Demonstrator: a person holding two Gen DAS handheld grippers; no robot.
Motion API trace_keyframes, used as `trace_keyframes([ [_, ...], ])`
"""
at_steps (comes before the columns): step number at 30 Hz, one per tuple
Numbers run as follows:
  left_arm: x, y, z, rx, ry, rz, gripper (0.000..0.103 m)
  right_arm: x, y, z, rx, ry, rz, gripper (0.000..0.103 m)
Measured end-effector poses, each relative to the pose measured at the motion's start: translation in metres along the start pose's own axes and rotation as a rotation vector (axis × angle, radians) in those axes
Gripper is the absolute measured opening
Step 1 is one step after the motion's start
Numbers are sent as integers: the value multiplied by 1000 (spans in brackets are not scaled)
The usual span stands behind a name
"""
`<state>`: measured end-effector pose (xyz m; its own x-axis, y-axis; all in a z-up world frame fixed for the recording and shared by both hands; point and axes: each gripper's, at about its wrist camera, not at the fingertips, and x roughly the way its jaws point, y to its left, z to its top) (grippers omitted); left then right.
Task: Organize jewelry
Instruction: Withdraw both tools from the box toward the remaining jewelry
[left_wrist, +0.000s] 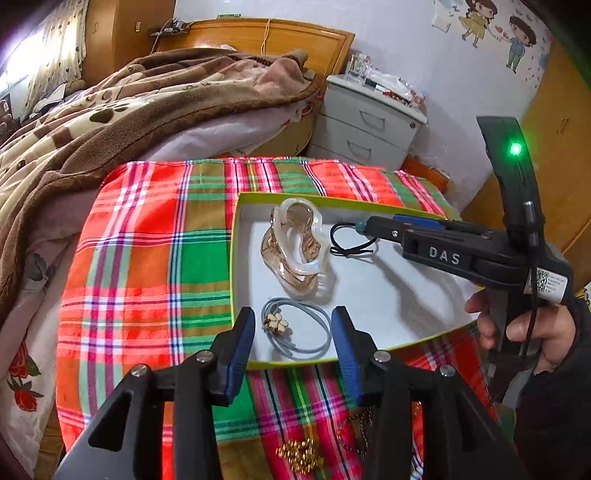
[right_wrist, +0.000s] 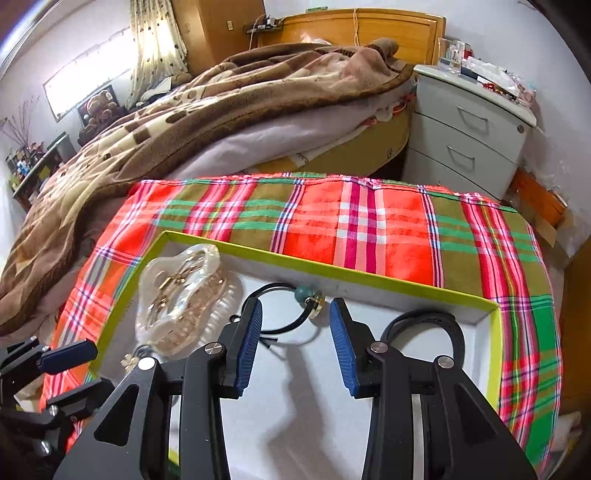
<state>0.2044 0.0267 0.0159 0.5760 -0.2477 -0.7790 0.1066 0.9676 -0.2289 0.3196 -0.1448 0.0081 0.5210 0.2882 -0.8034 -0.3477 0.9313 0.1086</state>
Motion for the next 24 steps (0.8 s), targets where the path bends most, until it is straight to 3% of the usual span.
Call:
trace_keyframes([
  [7, -23, 6, -19, 17, -2, -20, 45, -44, 1, -22, 14, -76, 28, 40],
  [14, -25, 4, -53, 68, 54, 2, 45, -85, 4, -61, 37, -133, 10, 40],
  [21, -16, -4, -77, 91, 104, -20, 45, -103, 3, -92, 56, -144, -22, 40],
  [24, -13, -7, -80, 98, 105, 15, 45, -107, 1, -105, 54, -143, -47, 40],
])
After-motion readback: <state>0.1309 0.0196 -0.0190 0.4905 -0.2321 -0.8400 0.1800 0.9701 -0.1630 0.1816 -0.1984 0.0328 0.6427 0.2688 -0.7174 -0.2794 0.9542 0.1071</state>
